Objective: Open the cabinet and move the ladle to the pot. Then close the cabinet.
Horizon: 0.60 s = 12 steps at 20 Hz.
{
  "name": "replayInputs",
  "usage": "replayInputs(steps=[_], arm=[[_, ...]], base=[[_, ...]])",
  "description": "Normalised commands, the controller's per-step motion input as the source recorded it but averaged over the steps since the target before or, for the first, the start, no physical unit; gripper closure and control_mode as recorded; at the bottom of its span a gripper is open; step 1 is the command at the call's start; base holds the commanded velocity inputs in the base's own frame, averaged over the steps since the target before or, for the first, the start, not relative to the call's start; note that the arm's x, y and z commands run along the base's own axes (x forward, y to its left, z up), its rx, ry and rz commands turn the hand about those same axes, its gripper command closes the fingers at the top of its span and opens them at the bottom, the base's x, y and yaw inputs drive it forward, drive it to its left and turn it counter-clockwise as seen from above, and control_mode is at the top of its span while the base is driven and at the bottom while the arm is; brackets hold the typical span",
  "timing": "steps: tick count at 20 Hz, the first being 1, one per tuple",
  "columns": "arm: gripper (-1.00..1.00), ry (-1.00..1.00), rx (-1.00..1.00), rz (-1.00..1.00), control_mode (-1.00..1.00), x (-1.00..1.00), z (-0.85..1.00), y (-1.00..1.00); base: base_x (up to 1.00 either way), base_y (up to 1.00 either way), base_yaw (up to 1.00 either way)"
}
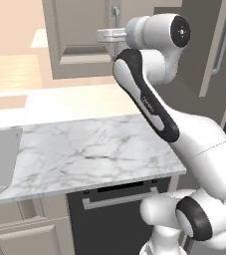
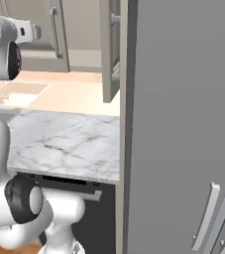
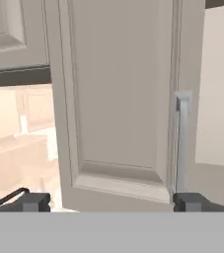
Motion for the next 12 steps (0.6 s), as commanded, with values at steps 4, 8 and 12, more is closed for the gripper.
replayInputs(steps=[4,8,12], arm=[[-1.00,0.03,0.00,-0.43,-1.00,-1.00,0.00,-0.46],[-1.00,0.00,0.00,-0.53,-1.00,-1.00,0.00,-0.38],[-1.00,0.02,0.00,-0.52,-1.00,-0.97,0.00,-0.61]], base=[[0.00,0.00,0.00],[0.00,0.00,0.00],[0.00,0.00,0.00]])
